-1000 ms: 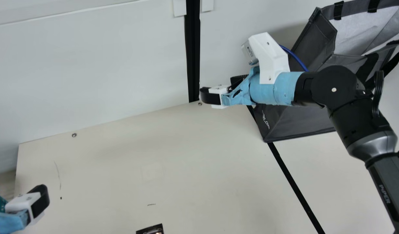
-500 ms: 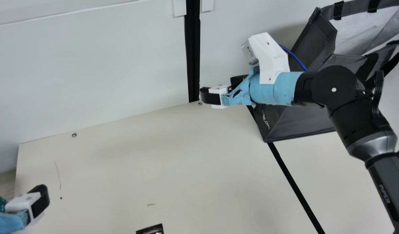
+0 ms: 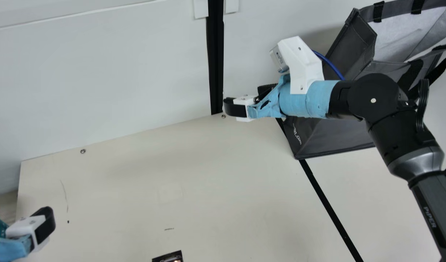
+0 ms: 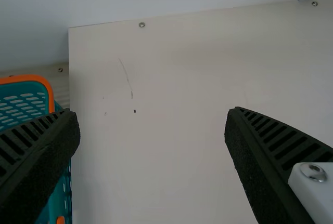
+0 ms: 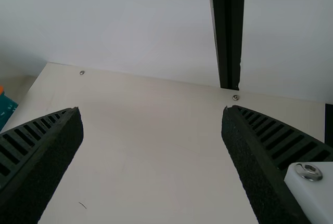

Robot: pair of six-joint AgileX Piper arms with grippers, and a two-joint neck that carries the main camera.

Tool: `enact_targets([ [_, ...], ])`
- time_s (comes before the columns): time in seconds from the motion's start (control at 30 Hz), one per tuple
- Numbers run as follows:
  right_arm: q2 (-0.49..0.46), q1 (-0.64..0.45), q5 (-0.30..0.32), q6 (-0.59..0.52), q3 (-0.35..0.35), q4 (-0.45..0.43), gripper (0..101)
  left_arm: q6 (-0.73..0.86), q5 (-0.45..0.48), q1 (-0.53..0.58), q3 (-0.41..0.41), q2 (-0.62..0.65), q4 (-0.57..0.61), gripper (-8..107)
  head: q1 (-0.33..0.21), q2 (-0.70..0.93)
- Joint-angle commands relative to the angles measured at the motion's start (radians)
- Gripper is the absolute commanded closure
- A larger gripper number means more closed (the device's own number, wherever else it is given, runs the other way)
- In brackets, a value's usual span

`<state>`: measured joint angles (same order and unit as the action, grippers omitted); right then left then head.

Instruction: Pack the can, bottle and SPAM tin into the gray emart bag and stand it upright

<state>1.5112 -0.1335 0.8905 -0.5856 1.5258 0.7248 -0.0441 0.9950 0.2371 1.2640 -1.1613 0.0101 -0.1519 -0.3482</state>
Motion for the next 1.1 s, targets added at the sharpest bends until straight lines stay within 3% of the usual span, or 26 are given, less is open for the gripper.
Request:
enact_targets([
  [0.0, 0.0, 0.0, 0.0, 0.0, 0.0, 0.0, 6, 0.0, 0.0, 0.0, 0.0, 0.0, 0.0, 9, -0.023, -0.001],
  [1.07, 0.0, 0.0, 0.0, 0.0, 0.0, 0.0, 6, 0.0, 0.0, 0.0, 0.0, 0.0, 0.0, 9, -0.023, -0.001],
])
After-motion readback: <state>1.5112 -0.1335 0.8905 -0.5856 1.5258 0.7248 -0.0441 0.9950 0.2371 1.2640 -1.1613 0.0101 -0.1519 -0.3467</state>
